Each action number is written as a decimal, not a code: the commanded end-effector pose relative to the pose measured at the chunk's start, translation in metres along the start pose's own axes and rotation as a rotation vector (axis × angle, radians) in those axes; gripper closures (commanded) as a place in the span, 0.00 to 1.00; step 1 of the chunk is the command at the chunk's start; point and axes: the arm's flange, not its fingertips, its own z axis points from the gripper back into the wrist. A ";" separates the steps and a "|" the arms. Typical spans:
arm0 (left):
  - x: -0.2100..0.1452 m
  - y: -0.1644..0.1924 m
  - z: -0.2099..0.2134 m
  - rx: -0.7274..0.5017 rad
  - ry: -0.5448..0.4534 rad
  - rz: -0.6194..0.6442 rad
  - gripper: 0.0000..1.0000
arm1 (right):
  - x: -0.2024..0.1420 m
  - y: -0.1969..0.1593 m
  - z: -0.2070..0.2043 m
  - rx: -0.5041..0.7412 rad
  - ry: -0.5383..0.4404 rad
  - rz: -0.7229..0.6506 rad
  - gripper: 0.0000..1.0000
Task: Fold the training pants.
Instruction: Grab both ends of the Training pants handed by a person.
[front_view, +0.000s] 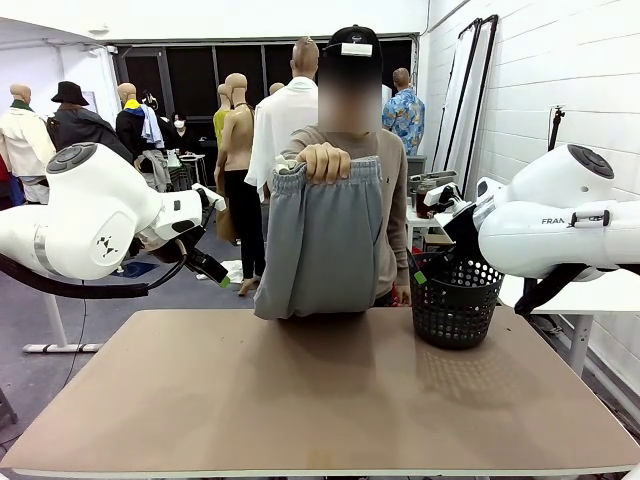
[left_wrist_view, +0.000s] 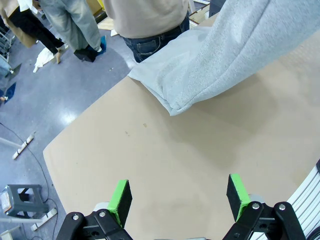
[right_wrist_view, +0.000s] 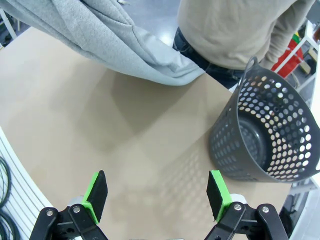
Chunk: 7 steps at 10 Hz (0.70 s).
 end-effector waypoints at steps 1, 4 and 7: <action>0.000 0.000 0.001 -0.003 -0.001 0.001 0.00 | 0.000 0.000 0.000 0.003 0.000 0.000 0.00; 0.000 0.002 0.001 0.002 0.003 -0.013 0.00 | 0.001 -0.001 -0.001 0.015 -0.010 0.020 0.00; 0.004 0.012 -0.001 0.013 0.026 -0.062 0.00 | 0.007 -0.008 -0.005 0.008 -0.021 0.097 0.00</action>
